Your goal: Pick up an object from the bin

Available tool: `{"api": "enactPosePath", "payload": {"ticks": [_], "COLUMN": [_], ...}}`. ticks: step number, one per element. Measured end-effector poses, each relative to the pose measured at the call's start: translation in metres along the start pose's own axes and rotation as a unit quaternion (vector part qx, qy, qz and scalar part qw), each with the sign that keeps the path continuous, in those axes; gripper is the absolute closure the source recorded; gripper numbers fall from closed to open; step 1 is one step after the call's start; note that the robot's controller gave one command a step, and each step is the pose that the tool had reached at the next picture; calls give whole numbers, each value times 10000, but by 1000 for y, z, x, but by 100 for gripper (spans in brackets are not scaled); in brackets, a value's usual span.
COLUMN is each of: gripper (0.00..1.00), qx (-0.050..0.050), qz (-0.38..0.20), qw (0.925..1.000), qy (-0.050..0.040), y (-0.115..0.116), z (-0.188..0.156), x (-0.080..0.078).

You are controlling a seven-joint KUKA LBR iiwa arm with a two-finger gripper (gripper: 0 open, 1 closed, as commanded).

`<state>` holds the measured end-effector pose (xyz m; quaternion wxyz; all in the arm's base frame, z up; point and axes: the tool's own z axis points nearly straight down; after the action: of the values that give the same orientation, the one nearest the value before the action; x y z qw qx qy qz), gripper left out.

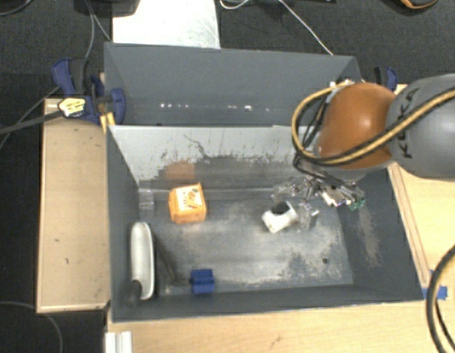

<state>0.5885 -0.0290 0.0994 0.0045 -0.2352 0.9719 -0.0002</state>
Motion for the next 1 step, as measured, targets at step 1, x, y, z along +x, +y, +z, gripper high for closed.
{"api": "enactPosePath", "payload": {"ticks": [1], "gripper": [100], "qx": [-24], "qz": [7], "qw": [10000], "qy": [38], "y": [1], "z": [-79], "x": [11]}}
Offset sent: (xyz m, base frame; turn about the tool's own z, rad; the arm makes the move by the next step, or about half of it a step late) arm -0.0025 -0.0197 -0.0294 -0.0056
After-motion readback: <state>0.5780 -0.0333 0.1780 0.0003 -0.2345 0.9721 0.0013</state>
